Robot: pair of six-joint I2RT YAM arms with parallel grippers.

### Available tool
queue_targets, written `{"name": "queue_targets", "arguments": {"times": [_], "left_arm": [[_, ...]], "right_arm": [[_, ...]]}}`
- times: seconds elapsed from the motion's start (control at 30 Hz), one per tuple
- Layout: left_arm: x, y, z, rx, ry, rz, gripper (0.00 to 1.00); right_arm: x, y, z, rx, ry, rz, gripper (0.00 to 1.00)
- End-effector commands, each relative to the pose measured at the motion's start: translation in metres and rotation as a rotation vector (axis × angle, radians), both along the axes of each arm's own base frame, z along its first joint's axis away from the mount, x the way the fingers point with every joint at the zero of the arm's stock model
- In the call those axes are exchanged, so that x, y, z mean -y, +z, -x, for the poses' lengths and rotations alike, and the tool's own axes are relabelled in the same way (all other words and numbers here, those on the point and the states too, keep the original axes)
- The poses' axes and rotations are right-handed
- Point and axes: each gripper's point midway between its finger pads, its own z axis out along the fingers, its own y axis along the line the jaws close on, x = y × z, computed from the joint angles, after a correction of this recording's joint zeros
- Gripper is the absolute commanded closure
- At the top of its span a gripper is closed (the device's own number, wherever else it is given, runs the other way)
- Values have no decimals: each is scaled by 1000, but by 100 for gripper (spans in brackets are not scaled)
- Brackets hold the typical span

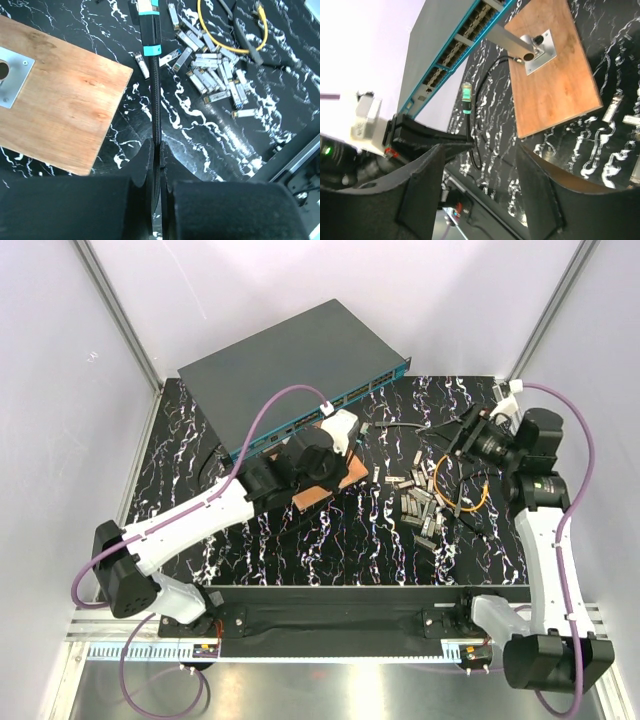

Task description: Insert the plug into the switch port

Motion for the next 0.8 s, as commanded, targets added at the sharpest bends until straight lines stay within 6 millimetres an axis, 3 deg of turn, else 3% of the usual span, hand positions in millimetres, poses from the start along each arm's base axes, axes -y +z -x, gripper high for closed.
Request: {"name": "queue_targets", "arguments": {"times": [0.0, 0.03, 0.1, 0.33, 0.77], "left_arm": [[9, 44, -10, 37, 105, 136, 100], [10, 49, -11, 36, 109, 152, 100], [12, 50, -8, 14, 113, 166, 100], [25, 61, -3, -9, 111, 186, 100], [39, 61, -4, -29, 94, 202, 100]], "right_arm": [[-12, 8, -13, 27, -50, -62, 36], [-13, 11, -15, 45, -60, -65, 36], [-33, 8, -10, 34, -21, -78, 37], [-58, 6, -23, 29, -3, -51, 41], [-85, 20, -38, 92, 33, -27, 47]]}}
